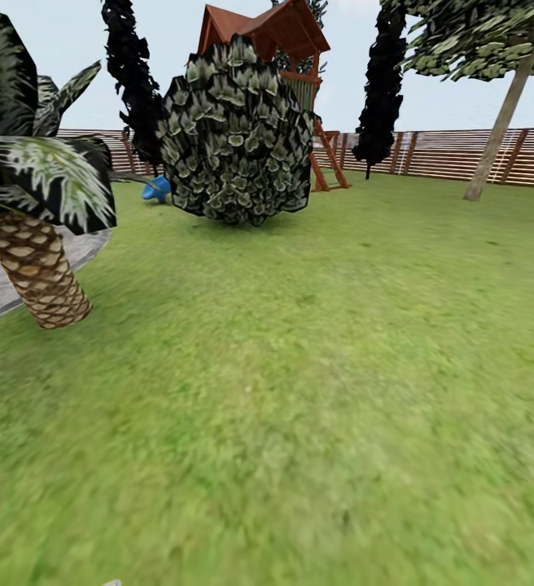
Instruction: In the garden, pick up the pesticide atomizer on the floor and spray pesticide onto both trees until each tree trunk is fully covered.
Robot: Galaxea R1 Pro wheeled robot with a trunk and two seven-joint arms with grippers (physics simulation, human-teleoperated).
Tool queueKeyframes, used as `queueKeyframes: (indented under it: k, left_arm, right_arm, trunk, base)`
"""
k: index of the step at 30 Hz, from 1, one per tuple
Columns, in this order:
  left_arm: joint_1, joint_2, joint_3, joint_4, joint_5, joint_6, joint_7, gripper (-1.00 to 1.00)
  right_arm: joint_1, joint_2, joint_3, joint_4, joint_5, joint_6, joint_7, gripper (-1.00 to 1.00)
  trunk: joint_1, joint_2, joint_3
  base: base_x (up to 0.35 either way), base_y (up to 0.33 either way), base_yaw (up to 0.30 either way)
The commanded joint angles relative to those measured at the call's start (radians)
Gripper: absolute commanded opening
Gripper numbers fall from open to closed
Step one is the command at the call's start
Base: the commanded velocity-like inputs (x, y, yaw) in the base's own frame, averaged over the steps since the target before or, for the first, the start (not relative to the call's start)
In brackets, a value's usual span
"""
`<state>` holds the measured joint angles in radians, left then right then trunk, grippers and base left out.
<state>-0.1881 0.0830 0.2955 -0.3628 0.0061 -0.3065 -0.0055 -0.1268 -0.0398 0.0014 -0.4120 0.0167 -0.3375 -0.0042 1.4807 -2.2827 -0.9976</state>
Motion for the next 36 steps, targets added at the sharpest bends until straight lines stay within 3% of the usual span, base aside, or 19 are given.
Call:
queueKeyframes:
  k: [1,36]
  left_arm:
    - [-0.001,0.000,0.002,0.001,0.001,-0.003,-0.001,1.00]
    - [-0.001,0.001,0.002,0.001,0.001,-0.003,-0.001,1.00]
  right_arm:
    - [-0.001,0.000,0.000,0.001,0.002,-0.003,0.000,1.00]
    - [-0.001,0.000,0.000,0.001,0.002,-0.003,-0.001,1.00]
  trunk:
    - [0.000,0.000,-0.001]
    - [0.000,0.000,-0.001]
  base:
    - [0.338,-0.080,0.000]
    - [0.338,-0.080,0.000]
